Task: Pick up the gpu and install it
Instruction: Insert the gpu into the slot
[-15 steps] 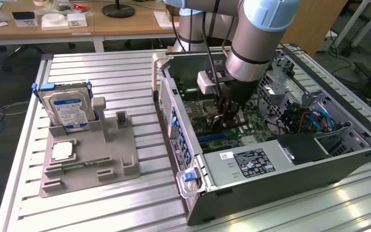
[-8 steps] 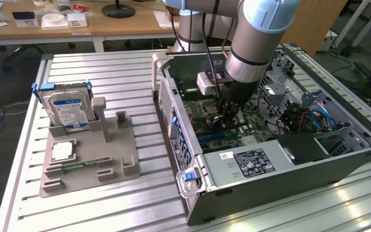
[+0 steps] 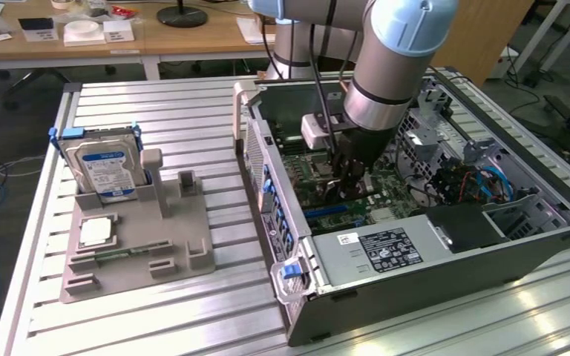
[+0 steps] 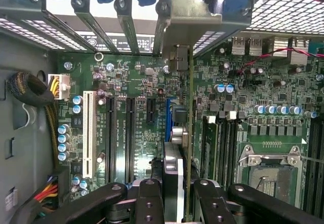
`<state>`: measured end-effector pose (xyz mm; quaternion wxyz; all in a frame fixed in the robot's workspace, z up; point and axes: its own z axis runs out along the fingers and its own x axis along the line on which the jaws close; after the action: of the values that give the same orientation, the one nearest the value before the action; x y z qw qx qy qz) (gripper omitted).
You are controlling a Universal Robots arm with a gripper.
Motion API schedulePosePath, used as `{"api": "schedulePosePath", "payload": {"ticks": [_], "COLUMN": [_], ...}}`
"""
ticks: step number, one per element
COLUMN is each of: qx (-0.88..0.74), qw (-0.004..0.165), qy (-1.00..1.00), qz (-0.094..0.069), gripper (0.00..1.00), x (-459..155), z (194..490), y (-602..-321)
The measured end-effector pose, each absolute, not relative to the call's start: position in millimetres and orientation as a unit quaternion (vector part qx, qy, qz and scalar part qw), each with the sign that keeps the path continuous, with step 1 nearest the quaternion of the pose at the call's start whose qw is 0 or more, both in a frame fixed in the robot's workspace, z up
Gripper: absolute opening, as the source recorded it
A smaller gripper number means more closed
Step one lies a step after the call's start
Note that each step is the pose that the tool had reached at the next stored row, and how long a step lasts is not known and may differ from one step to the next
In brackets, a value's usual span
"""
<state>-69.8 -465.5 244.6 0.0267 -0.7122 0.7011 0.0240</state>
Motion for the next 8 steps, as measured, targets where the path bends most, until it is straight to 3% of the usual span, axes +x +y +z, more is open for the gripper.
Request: {"api": "schedulePosePath", "payload": {"ticks": [8], "qx": [-0.712], "qw": [0.027], "qy": [0.701], "qz": [0.024], "gripper": [0.28], "x": [-72.1], "z": [242.3], "y": [-465.5]}}
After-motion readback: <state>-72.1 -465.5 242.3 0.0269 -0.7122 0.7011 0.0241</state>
